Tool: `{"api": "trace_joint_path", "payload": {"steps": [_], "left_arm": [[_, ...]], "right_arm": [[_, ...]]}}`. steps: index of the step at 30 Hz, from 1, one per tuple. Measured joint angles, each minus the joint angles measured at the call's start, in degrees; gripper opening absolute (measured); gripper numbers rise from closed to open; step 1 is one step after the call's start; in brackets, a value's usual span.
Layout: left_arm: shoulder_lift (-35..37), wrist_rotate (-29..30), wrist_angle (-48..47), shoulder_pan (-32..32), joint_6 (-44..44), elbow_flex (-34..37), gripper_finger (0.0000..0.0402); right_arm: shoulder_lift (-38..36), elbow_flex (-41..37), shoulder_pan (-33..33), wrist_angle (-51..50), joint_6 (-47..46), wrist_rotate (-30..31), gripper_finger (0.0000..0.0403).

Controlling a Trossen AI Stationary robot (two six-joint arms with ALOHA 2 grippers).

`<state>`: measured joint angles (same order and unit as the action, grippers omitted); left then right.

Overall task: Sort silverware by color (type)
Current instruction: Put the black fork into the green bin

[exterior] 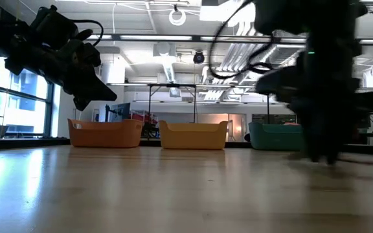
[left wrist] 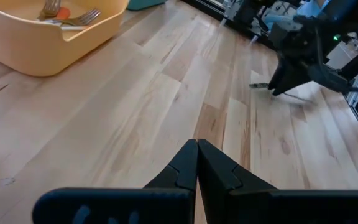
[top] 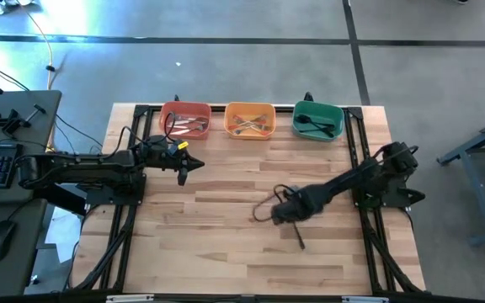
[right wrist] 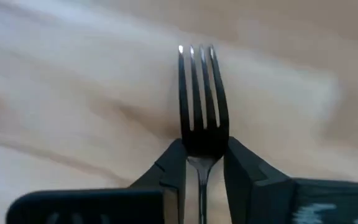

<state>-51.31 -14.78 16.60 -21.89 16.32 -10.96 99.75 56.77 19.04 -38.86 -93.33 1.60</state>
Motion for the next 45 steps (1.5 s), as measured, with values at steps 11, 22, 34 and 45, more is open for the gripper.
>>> {"api": "trace_joint_path", "payload": {"steps": [11, 22, 34, 45], "left_arm": [[0.0, 4.6, -0.1, 0.0, 2.9, 0.0, 0.0000], [0.0, 6.6, -0.6, 0.0, 4.3, 0.0, 0.0000], [0.0, 9.2, -3.2, 0.0, 2.2, 0.0, 0.0000], [0.0, 6.3, -6.0, 0.0, 0.5, 0.0, 0.0000]], "right_arm": [[-1.2, 10.6, -16.8, -3.6, 27.0, 2.0, 0.0002], [-7.9, 17.2, -35.6, -11.8, 48.8, -4.8, 0.0008], [-5.8, 6.7, -30.5, -2.9, 47.8, -12.7, 0.0149], [-5.9, -10.6, -32.9, 21.6, 47.0, -21.3, 0.0188]]}}
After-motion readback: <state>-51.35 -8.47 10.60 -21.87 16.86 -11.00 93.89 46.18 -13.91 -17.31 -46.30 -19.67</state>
